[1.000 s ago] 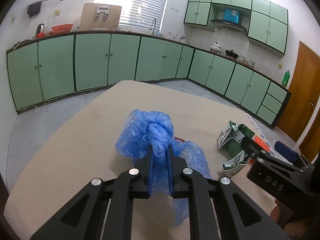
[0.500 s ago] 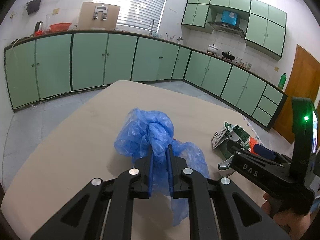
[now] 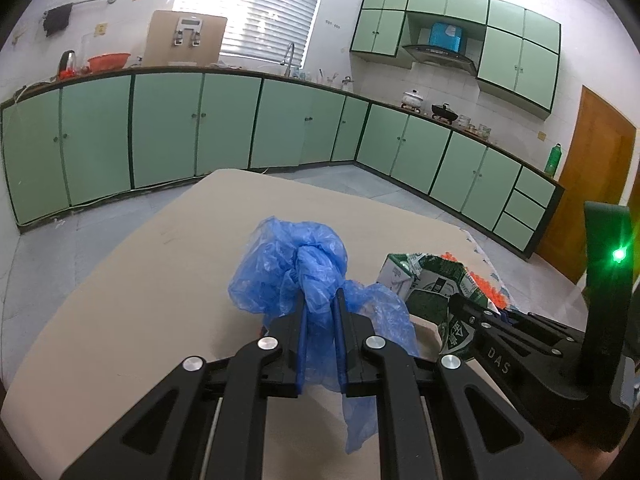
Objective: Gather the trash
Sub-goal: 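Grasp the green-white paper carton with the right gripper while the left holds the bag, then carry the bag and carton over the bin and open both grippers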
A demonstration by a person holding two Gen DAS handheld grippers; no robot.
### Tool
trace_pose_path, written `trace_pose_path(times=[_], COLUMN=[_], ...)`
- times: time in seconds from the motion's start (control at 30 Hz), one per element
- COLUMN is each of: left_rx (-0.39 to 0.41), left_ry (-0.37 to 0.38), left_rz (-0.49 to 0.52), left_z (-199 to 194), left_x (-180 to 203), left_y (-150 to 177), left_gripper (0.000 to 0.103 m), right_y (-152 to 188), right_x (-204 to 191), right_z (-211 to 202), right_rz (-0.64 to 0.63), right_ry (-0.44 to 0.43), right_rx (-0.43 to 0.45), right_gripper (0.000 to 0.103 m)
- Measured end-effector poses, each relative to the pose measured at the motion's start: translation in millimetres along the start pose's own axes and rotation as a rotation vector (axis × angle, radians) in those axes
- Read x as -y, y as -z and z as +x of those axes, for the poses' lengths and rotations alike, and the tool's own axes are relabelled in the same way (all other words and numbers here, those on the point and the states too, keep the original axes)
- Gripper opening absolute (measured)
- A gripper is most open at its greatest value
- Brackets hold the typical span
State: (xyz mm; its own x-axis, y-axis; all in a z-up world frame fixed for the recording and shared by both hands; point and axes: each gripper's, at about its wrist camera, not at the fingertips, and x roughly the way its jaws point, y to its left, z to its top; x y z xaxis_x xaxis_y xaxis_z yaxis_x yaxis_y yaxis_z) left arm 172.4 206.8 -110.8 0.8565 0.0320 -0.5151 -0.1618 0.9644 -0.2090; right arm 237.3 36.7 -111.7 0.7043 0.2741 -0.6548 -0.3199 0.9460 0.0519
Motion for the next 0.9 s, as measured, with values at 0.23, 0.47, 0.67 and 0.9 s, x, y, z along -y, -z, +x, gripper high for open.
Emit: trace_pose_path(times=[0.23,0.47,0.67,0.9], left_rx=[0.012,0.028,0.039,0.051], left_ry=[0.027,0.079,0.129,0.191], left_rz=[0.016,0.042,0.071,0.116], left_z=[-5.8,-16.1,-25.5,-40.0], left_x=[11.6,38.5,69.8,115.9], left_y=[-5.4,-13.8,-14.7,-10.1], left_gripper=[0.012,0.012,0.012,0.012], right_y=[-9.0,-12.8,-8.9,4.2], right_x=[16.7,41.2,70.4,108.9], right_z=[-29.1,-63.4,-96.3,-128.5], right_rz=[0.016,0.041,0.066,0.101], right_ry=[0.006,0.021,0.061,0.12], right_rx=[0.054,0.099,0.128,0.154], right_gripper=[0.006,0.006,0.006,0.006])
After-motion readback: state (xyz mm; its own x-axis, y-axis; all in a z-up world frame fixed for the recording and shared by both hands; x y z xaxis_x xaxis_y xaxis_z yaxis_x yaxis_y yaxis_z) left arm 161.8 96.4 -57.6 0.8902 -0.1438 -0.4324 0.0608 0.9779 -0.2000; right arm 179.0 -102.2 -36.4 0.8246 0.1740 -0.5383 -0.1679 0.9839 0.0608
